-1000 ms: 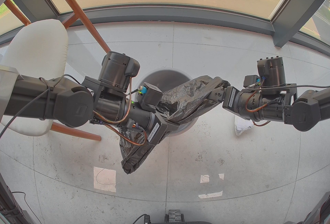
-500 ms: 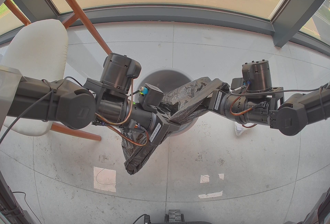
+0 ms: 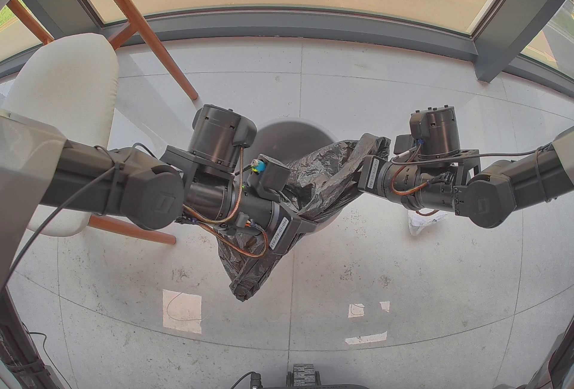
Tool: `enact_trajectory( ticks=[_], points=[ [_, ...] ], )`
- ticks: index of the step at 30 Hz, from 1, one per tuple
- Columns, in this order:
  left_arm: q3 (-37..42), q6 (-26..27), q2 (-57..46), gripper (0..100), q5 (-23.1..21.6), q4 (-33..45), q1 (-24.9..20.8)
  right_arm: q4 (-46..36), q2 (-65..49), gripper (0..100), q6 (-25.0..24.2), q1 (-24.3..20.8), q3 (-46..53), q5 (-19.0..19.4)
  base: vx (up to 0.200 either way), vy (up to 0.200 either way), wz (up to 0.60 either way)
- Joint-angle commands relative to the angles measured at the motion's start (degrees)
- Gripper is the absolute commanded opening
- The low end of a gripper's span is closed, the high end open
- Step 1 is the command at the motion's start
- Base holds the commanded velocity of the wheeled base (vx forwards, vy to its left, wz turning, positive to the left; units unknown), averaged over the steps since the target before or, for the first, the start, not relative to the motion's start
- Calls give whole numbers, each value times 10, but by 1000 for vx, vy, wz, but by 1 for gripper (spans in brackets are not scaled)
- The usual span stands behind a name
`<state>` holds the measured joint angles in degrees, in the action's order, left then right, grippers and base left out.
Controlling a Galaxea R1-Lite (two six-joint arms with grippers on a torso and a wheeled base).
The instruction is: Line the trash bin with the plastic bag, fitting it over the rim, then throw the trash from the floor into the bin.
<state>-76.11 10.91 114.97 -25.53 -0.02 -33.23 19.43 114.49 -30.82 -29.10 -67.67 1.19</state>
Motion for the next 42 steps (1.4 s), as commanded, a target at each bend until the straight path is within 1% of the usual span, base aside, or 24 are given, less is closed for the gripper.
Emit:
enact_trajectory(
  ticks=[1, 4, 6, 7, 8, 9, 10, 14, 17, 19, 22, 31, 34, 35, 37, 42],
  points=[
    [-33, -14, 49, 0, 25, -2, 1, 1, 29, 0, 29, 26, -24, 3, 0, 0, 0],
    [-62, -29, 65, 0, 29, -2, 1, 1, 35, 0, 26, 31, -39, 2, 0, 0, 0],
    [-74, -33, 68, 0, 40, -2, 1, 1, 35, 0, 27, 33, -39, 1, 0, 0, 0],
    [-75, -34, 68, 100, 42, -2, 1, 1, 35, 0, 27, 33, -39, 1, 0, 0, 0],
    [-75, -34, 68, 100, 42, -2, 1, 1, 35, 0, 27, 33, -39, 1, 0, 0, 0],
    [-97, -44, 71, 100, 58, -1, -1, 1, 34, 0, 30, 39, -40, 2, 0, 0, 0],
    [-99, -48, 72, 100, 58, -1, -1, 1, 34, 0, 30, 39, -40, 2, 0, 0, 0],
    [-95, -79, 73, 100, 60, -2, -16, 1, 34, 0, 28, 44, -35, 2, 0, 0, 0],
    [-95, -92, 73, 100, 62, -14, -25, 1, 35, 0, 27, 45, -34, 1, 0, 0, 0],
    [-93, -104, 73, 100, 70, -29, -29, 1, 35, 0, 27, 46, -35, -1, 0, 0, 0],
    [-91, -121, 80, 100, 85, -31, -44, 1, 35, 0, 27, 43, -35, -2, 0, 0, 0],
    [-96, -120, 117, 100, 91, -37, -46, 0, 31, 0, 26, 41, -34, -2, 0, 0, 0],
    [-103, -118, 122, 100, 108, -48, -43, 1, 30, 0, 26, 41, -34, -3, 0, 0, 0],
    [-106, -118, 122, 100, 126, -49, -42, 1, 30, 0, 26, 41, -33, -3, 0, 0, 0],
    [-108, -119, 122, 100, 141, -49, -41, 1, 29, 0, 26, 40, -31, -3, 0, 0, 0],
    [-116, -121, 122, 100, 153, -49, -41, 0, 27, 0, 26, 40, -28, -3, 0, 0, 0]
  ],
)
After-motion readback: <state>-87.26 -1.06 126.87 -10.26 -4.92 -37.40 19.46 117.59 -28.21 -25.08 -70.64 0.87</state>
